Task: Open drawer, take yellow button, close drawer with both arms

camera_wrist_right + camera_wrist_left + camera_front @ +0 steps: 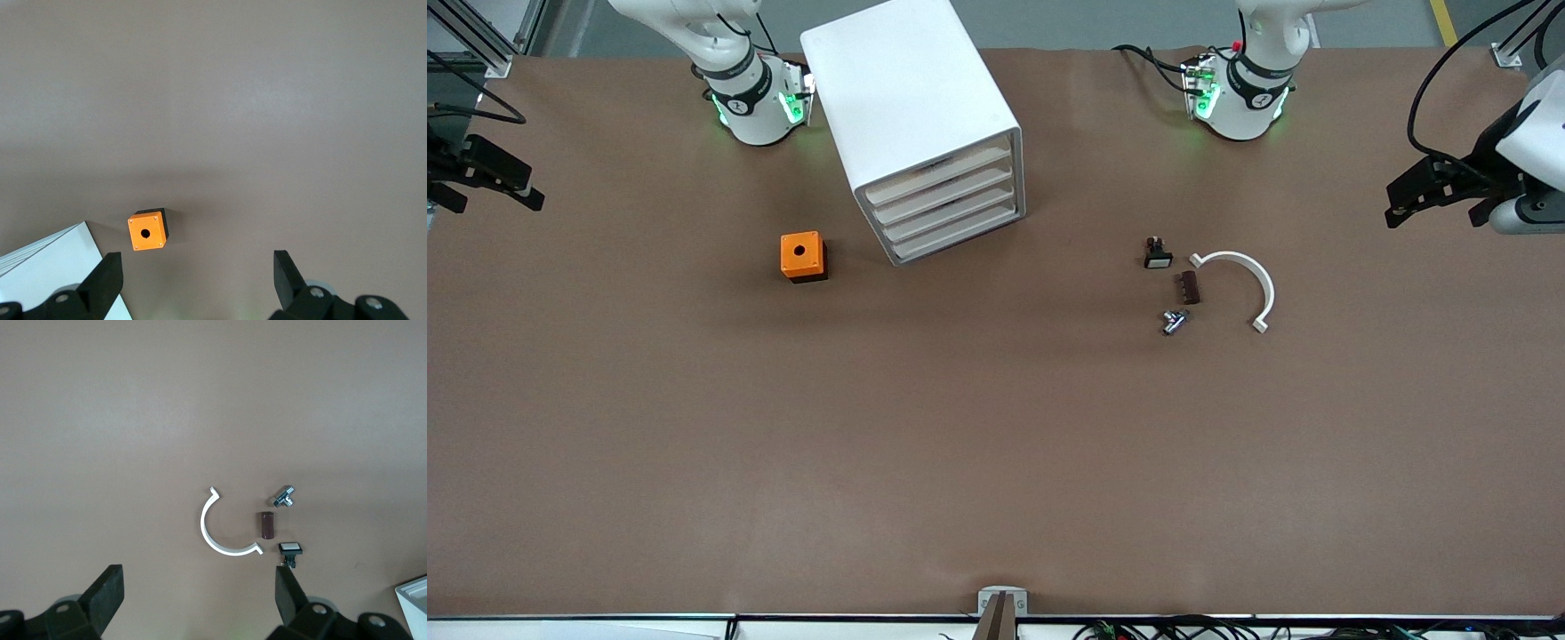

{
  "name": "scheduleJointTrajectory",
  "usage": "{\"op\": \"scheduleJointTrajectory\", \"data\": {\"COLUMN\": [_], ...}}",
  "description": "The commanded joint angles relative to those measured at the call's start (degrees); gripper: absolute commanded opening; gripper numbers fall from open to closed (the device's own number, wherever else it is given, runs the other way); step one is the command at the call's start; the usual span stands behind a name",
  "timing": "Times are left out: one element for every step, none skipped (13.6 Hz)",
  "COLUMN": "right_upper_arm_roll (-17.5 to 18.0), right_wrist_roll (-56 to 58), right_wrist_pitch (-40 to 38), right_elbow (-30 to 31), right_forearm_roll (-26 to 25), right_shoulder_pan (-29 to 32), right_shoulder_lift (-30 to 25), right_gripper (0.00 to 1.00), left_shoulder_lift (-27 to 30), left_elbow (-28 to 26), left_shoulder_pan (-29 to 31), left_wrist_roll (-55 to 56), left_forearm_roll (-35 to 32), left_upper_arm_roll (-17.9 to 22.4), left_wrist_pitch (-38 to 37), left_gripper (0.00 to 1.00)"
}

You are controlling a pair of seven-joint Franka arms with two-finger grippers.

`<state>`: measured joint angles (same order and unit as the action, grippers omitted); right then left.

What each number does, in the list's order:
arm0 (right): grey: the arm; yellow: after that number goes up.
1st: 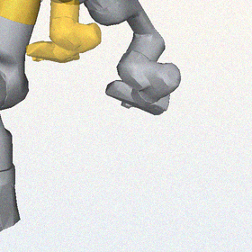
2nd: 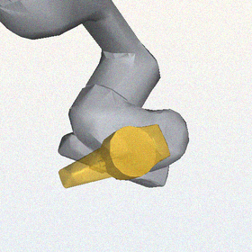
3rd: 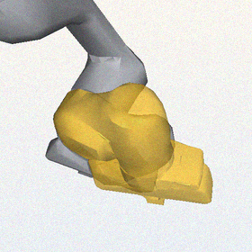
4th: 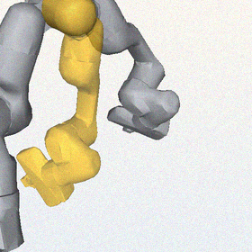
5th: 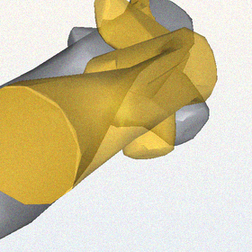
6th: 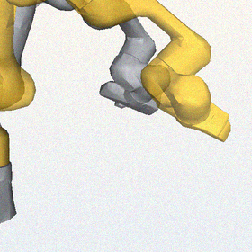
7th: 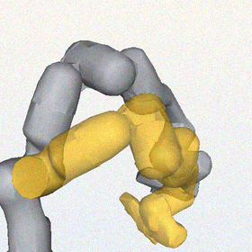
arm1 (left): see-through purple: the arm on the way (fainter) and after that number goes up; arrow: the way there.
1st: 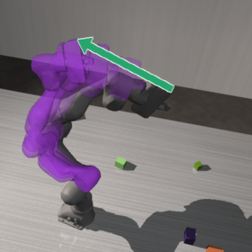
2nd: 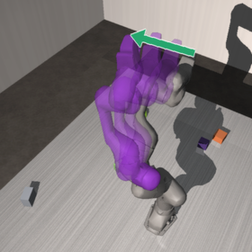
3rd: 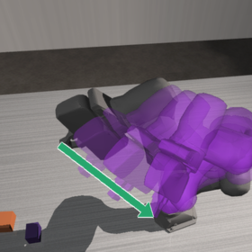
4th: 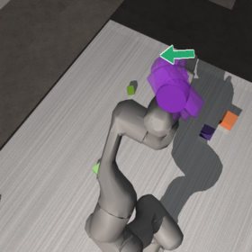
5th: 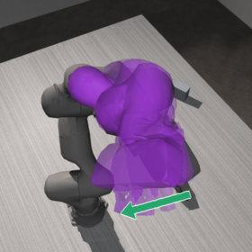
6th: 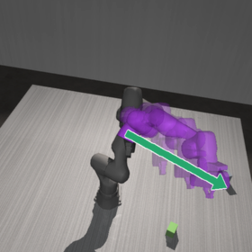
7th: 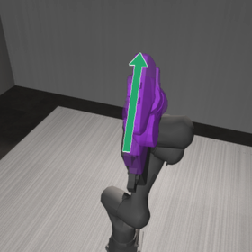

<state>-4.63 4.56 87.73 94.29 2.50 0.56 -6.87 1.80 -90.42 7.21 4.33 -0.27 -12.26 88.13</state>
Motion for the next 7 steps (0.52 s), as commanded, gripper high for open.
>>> {"op": "scheduleJointTrajectory", "data": {"right_upper_arm_roll": [0.0, 0.0, 0.0, 0.0, 0.0, 0.0, 0.0], "right_wrist_roll": [1.1, 1.1, 1.1, 1.1, 1.1, 1.1, 1.1], "right_wrist_pitch": [1.6, 1.7, 1.7, 1.7, 1.7, 1.7, 1.7], "right_elbow": [1.0, 1.0, 1.0, 1.1, 1.0, 1.1, 1.1], "right_forearm_roll": [-0.1, -1.0, -1.3, -1.3, -1.6, -2.0, -2.0], "right_shoulder_pan": [0.1, 0.1, 0.1, 0.1, 0.1, 0.2, 0.3], "right_shoulder_lift": [-0.9, -0.9, -0.9, -0.9, -0.9, -0.9, -0.9], "right_gripper": [1.00, 1.00, 1.00, 1.00, 1.00, 1.00, 1.00], "left_shoulder_lift": [-4.1, -5.3, -7.1, -9.2, -11.3, -13.1, -14.9], "left_elbow": [1.3, 1.3, 1.3, 1.4, 1.5, 2.5, 3.7], "left_shoulder_pan": [-0.1, -0.5, -0.8, -1.4, -1.8, -2.5, -3.9], "left_wrist_roll": [-1.1, -0.8, -0.4, 0.0, 0.2, 0.8, 2.5], "left_forearm_roll": [1.4, 1.4, 1.4, 1.9, 2.7, 3.6, 4.0], "left_upper_arm_roll": [-0.7, -0.8, -0.9, -1.2, -1.3, -1.3, -1.3], "left_wrist_pitch": [-0.9, -0.8, -0.7, -0.6, -0.5, -0.5, -0.5], "left_gripper": [1.00, 1.00, 1.00, 1.00, 1.00, 1.00, 1.00]}}
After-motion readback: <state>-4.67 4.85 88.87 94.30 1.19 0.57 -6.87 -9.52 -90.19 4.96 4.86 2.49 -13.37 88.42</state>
